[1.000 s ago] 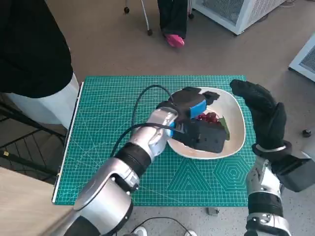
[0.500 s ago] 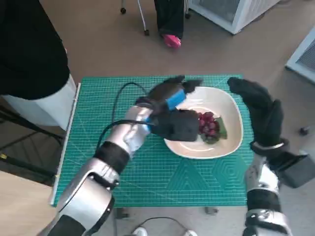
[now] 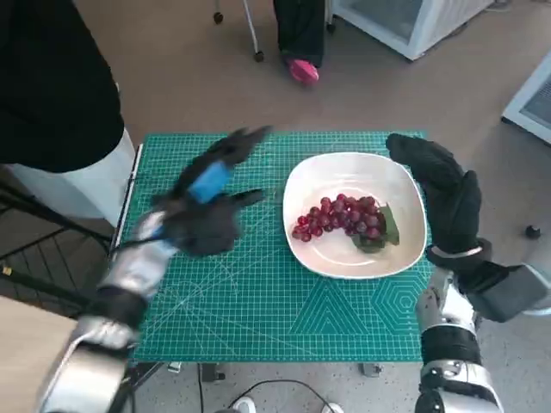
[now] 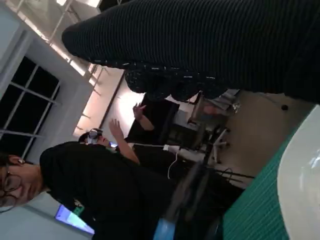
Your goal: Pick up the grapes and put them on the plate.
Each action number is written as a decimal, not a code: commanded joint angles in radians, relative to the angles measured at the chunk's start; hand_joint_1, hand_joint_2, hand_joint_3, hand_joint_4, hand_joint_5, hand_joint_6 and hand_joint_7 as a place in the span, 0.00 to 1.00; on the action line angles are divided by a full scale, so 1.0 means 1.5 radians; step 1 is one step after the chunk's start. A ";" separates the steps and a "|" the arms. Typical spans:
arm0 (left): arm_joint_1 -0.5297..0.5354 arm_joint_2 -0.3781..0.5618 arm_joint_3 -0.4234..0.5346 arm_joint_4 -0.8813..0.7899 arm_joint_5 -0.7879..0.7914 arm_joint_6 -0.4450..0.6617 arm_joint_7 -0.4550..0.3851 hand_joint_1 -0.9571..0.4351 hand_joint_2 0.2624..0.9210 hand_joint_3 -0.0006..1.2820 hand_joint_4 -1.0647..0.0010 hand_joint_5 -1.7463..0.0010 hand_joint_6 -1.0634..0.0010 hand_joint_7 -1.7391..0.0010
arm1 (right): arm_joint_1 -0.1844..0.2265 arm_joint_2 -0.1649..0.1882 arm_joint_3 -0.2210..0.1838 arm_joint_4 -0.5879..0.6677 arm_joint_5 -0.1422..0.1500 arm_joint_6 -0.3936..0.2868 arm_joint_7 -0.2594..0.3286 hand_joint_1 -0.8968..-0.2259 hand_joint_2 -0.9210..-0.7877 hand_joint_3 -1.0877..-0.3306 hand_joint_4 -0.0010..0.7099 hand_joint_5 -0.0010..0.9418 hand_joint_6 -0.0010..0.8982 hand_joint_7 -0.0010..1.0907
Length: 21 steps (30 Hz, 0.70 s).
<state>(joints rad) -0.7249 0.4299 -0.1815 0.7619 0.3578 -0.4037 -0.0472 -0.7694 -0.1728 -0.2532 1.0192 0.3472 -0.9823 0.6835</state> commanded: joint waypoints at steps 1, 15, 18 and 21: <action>0.048 0.041 0.034 -0.072 -0.021 0.002 -0.016 0.24 1.00 0.22 0.87 1.00 0.78 0.98 | -0.002 0.007 0.000 0.021 -0.003 -0.002 0.014 0.65 0.00 0.76 0.41 0.01 0.31 0.01; 0.146 0.095 0.095 -0.260 -0.035 0.112 -0.071 0.28 1.00 0.06 0.84 1.00 0.73 0.98 | -0.016 0.014 -0.012 0.040 0.005 0.003 0.034 0.65 0.00 0.76 0.42 0.00 0.31 0.01; 0.156 0.095 0.102 -0.259 -0.047 0.092 -0.073 0.30 1.00 0.05 0.83 0.99 0.72 0.98 | -0.018 0.015 -0.014 0.042 0.004 0.005 0.035 0.65 0.00 0.76 0.42 0.01 0.31 0.01; 0.165 0.091 0.109 -0.248 -0.062 0.065 -0.074 0.31 1.00 0.04 0.82 0.99 0.72 0.98 | -0.021 0.016 -0.015 0.043 0.003 0.007 0.036 0.65 0.00 0.76 0.42 0.01 0.31 0.01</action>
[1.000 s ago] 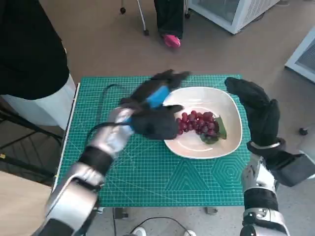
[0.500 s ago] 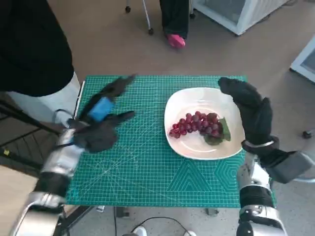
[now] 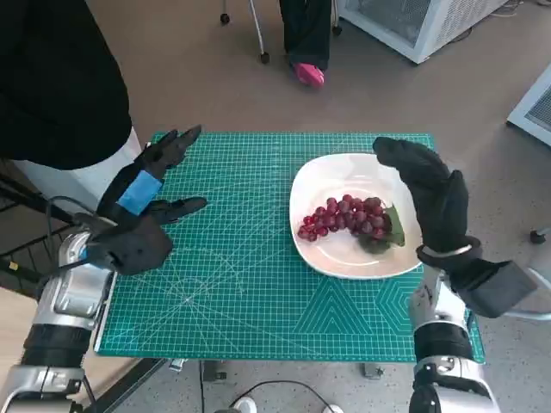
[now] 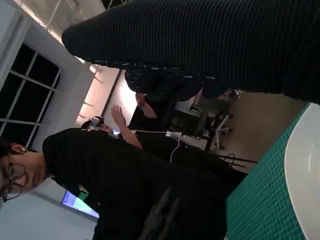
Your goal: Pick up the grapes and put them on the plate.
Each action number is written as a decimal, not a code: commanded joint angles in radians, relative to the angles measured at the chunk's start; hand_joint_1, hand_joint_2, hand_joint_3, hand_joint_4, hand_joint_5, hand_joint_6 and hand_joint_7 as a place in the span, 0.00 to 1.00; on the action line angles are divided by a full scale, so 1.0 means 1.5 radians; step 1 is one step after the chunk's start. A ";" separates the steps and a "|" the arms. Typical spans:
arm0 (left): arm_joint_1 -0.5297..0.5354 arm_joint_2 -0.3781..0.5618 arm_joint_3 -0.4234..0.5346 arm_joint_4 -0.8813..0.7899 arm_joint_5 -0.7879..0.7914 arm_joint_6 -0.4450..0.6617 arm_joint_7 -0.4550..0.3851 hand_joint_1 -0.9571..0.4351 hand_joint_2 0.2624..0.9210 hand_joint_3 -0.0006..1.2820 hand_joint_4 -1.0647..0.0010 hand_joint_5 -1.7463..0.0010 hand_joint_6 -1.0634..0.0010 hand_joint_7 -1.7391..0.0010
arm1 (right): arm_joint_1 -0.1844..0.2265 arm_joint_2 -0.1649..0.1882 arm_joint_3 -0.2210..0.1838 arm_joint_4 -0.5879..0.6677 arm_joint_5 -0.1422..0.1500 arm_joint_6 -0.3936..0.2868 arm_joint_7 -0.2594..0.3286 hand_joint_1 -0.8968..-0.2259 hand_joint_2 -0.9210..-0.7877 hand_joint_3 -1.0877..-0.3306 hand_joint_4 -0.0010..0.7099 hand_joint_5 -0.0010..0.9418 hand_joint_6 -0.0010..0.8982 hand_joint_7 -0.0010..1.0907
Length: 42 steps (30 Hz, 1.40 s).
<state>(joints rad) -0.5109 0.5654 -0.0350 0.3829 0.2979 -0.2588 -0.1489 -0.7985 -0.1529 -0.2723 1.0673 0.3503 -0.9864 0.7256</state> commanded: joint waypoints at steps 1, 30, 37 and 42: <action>0.025 -0.001 0.013 0.009 -0.027 -0.042 -0.005 0.31 1.00 0.04 0.82 0.99 0.72 0.98 | -0.002 0.002 -0.003 0.011 0.001 0.010 0.009 0.65 0.00 0.76 0.42 0.01 0.31 0.01; -0.002 -0.240 0.141 0.222 -0.403 -0.315 -0.202 0.28 1.00 0.09 0.93 1.00 0.79 1.00 | -0.015 -0.009 -0.010 0.022 -0.005 0.012 0.015 0.67 0.00 0.75 0.43 0.00 0.31 0.00; -0.009 -0.251 0.141 0.244 -0.389 -0.332 -0.198 0.27 1.00 0.09 0.92 1.00 0.80 1.00 | -0.015 -0.011 -0.010 0.021 -0.006 0.014 0.016 0.67 0.00 0.75 0.44 0.01 0.31 0.00; -0.014 -0.258 0.143 0.255 -0.382 -0.342 -0.196 0.27 1.00 0.09 0.92 1.00 0.80 1.00 | -0.015 -0.013 -0.010 0.019 -0.006 0.015 0.016 0.67 0.00 0.75 0.44 0.01 0.31 0.00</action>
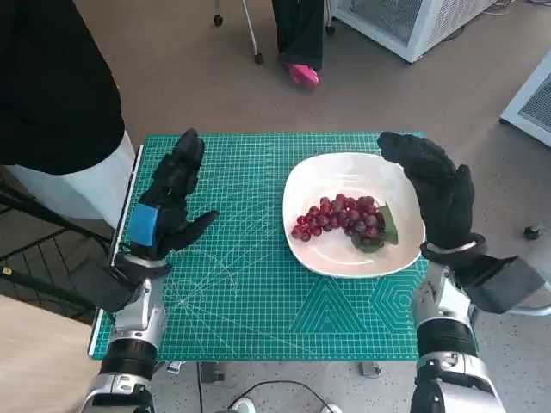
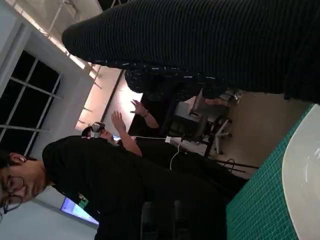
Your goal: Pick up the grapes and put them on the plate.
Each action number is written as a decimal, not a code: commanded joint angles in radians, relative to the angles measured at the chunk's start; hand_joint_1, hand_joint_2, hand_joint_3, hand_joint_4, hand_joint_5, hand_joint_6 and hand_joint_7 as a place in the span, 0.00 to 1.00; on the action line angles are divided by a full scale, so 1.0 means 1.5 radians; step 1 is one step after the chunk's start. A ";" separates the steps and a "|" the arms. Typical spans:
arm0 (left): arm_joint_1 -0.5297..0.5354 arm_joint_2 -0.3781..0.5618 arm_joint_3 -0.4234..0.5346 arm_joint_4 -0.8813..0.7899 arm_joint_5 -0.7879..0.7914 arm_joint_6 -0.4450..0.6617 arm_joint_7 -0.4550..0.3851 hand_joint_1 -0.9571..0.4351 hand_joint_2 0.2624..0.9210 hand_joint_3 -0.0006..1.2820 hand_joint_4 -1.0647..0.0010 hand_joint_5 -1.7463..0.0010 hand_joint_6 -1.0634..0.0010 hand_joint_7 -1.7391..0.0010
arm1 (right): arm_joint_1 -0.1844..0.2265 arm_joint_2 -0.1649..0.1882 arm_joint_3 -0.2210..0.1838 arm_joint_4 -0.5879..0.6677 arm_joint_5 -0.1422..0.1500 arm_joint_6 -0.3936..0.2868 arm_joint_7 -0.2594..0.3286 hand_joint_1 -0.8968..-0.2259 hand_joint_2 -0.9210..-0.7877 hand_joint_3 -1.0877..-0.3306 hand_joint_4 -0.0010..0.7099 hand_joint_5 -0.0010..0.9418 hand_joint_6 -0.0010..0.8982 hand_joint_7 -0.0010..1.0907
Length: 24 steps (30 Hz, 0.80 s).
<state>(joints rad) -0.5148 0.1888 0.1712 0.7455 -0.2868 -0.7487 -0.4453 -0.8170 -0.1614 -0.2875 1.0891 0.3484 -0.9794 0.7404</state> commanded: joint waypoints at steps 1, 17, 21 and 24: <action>-0.012 -0.008 0.005 0.016 0.009 -0.017 0.003 0.27 1.00 0.09 0.91 1.00 0.80 1.00 | -0.003 -0.007 0.000 0.004 -0.004 0.011 0.007 0.67 0.00 0.75 0.44 0.01 0.31 0.00; -0.022 -0.027 0.003 0.029 0.006 -0.015 -0.003 0.27 1.00 0.09 0.90 0.99 0.79 1.00 | -0.006 -0.012 0.001 0.005 -0.005 0.013 0.008 0.68 0.00 0.74 0.45 0.00 0.31 0.00; -0.022 -0.037 0.003 0.027 0.010 -0.024 0.003 0.27 1.00 0.09 0.90 1.00 0.80 1.00 | -0.006 -0.011 0.001 0.005 -0.005 0.012 0.007 0.69 0.00 0.74 0.45 0.00 0.32 0.00; -0.023 -0.044 0.003 0.027 0.014 -0.033 0.008 0.27 1.00 0.10 0.91 1.00 0.81 1.00 | -0.007 -0.011 0.002 0.005 -0.006 0.012 0.006 0.69 0.00 0.74 0.45 0.00 0.32 0.00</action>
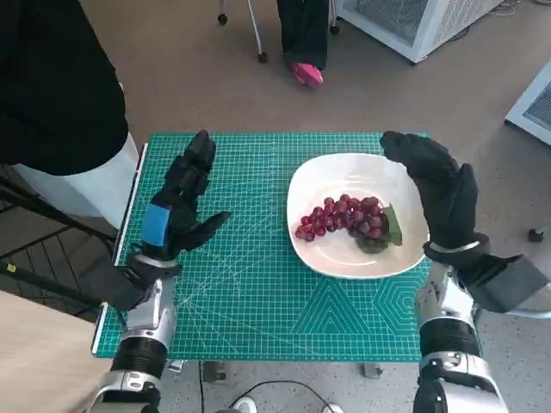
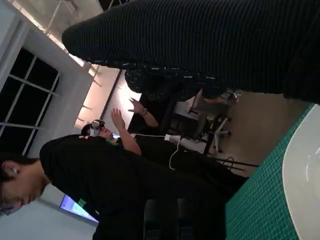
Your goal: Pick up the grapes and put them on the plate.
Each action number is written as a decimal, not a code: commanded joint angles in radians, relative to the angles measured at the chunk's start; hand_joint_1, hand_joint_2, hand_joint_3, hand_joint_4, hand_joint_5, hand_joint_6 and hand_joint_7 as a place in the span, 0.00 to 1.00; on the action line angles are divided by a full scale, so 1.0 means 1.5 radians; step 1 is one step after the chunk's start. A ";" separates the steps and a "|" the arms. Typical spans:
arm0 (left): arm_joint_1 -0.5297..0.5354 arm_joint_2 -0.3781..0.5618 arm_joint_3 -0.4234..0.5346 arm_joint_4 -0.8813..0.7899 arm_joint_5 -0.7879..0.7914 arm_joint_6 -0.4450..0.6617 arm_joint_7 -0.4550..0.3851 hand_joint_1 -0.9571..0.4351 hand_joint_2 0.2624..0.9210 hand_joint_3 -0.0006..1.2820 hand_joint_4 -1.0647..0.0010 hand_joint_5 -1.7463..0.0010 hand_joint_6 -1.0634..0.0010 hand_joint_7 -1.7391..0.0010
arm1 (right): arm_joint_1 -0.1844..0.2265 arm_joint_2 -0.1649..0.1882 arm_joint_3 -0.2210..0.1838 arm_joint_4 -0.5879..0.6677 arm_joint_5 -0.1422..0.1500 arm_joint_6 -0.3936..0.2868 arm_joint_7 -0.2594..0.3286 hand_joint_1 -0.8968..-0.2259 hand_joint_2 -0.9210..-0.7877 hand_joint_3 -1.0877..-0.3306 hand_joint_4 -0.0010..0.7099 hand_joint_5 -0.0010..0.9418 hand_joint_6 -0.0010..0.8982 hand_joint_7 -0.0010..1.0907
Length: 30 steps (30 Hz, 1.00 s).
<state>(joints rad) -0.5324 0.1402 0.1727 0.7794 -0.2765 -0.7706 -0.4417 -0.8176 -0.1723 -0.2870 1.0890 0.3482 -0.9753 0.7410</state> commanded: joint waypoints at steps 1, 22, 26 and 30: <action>-0.011 -0.014 0.002 0.004 0.008 -0.022 0.007 0.27 1.00 0.10 0.91 1.00 0.82 1.00 | -0.007 -0.004 0.002 0.005 -0.006 0.009 0.005 0.69 0.00 0.74 0.45 0.00 0.32 0.00; -0.017 -0.021 0.002 -0.009 0.022 -0.048 0.031 0.25 1.00 0.17 0.96 1.00 0.87 1.00 | -0.007 -0.003 0.008 0.004 -0.012 0.003 -0.005 0.67 0.00 0.75 0.46 0.00 0.33 0.01; -0.016 -0.019 0.002 -0.016 0.020 -0.048 0.028 0.25 1.00 0.19 0.96 1.00 0.87 1.00 | -0.007 -0.002 0.009 0.005 -0.013 0.002 -0.006 0.67 0.00 0.75 0.46 0.00 0.33 0.01; -0.014 -0.018 0.002 -0.020 0.018 -0.048 0.026 0.25 1.00 0.20 0.96 1.00 0.87 1.00 | -0.006 -0.001 0.010 0.004 -0.014 0.001 -0.007 0.67 0.00 0.75 0.45 0.00 0.33 0.01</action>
<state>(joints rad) -0.5459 0.1070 0.1728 0.7672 -0.2485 -0.8271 -0.3986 -0.8194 -0.1724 -0.2752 1.0889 0.3456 -0.9761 0.7345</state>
